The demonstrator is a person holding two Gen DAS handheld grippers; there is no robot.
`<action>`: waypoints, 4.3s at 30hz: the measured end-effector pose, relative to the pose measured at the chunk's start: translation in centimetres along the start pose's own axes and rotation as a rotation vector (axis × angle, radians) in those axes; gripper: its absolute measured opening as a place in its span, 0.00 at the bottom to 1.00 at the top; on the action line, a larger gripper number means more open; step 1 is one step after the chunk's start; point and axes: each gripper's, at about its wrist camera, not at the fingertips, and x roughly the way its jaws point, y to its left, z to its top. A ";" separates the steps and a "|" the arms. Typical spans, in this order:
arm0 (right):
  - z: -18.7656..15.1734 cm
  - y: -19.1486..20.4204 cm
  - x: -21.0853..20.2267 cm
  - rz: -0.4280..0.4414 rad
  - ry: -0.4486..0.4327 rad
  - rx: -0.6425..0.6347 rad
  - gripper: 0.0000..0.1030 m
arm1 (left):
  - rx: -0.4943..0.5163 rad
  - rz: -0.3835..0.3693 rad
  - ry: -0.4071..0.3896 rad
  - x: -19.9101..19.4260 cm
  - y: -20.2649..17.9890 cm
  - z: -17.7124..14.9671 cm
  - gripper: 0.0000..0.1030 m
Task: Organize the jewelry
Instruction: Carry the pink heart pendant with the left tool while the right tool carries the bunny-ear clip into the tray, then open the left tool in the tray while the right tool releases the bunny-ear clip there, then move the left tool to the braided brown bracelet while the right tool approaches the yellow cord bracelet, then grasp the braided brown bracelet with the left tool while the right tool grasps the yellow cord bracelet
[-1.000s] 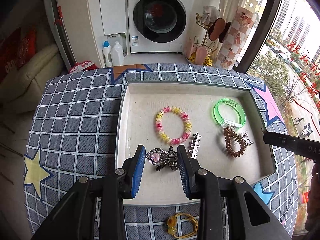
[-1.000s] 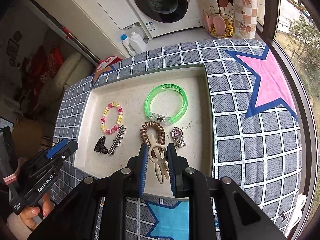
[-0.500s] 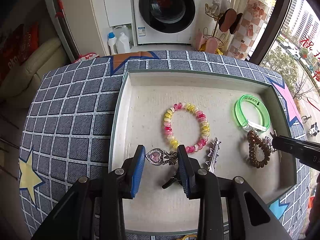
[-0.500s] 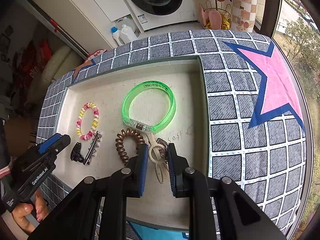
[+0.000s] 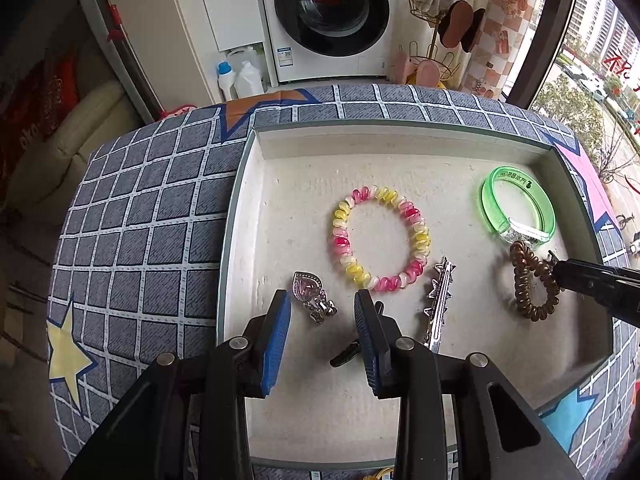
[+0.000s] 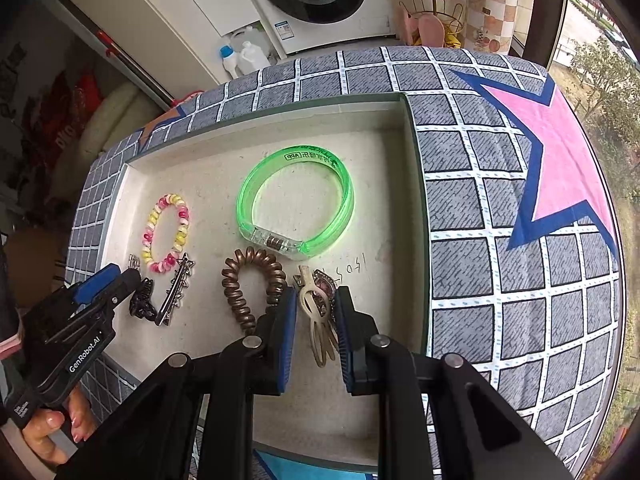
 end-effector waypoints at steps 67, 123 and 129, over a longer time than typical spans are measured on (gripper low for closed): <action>-17.1 0.9 -6.9 0.105 0.080 0.125 1.00 | -0.008 -0.043 0.147 -5.9 -0.3 -16.7 0.95; -12.0 15.0 3.0 -0.129 0.053 -0.420 0.18 | 0.006 -0.145 0.092 -8.5 -1.3 -20.8 0.18; -11.4 11.3 1.6 -0.003 0.070 -0.242 0.14 | -0.017 -0.165 0.103 -7.3 0.3 -19.1 0.18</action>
